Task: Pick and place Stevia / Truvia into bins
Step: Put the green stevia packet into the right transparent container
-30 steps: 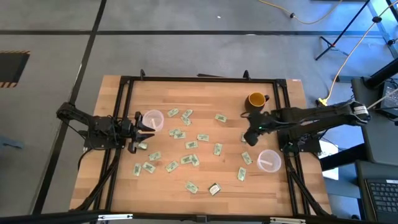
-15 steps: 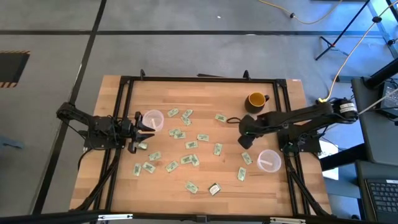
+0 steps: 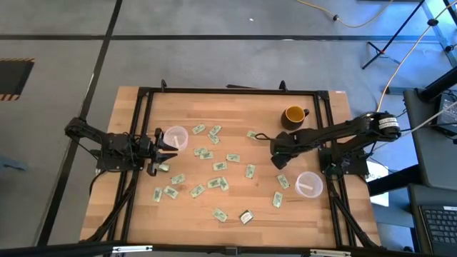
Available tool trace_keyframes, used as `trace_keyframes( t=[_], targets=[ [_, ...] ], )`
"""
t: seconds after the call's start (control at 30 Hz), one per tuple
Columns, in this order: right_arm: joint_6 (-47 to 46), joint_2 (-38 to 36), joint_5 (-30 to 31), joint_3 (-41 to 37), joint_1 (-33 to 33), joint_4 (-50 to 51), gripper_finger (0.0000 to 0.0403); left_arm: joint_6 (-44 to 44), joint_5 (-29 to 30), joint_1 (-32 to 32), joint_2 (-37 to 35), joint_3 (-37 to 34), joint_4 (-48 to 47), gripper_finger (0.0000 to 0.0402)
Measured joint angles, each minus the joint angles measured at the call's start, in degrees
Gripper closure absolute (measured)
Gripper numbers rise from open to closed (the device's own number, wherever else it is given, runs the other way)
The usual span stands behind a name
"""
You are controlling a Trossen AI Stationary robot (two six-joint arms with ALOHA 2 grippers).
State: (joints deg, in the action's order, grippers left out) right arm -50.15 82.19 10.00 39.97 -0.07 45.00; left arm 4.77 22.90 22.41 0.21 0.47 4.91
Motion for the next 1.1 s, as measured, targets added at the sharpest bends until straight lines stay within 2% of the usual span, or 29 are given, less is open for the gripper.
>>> trace_keyframes(
  t=[0.87,1.1],
  targets=[
    [0.93,6.98,-10.07,0.35,-4.99,-1.72,0.0286,0.0,0.0,0.0,0.0,-0.02,0.0,0.032],
    [3.89,7.04,-11.46,0.31,-6.78,-2.08,0.0319,0.0,0.0,-0.02,0.02,0.0,0.0,0.032]
  ],
)
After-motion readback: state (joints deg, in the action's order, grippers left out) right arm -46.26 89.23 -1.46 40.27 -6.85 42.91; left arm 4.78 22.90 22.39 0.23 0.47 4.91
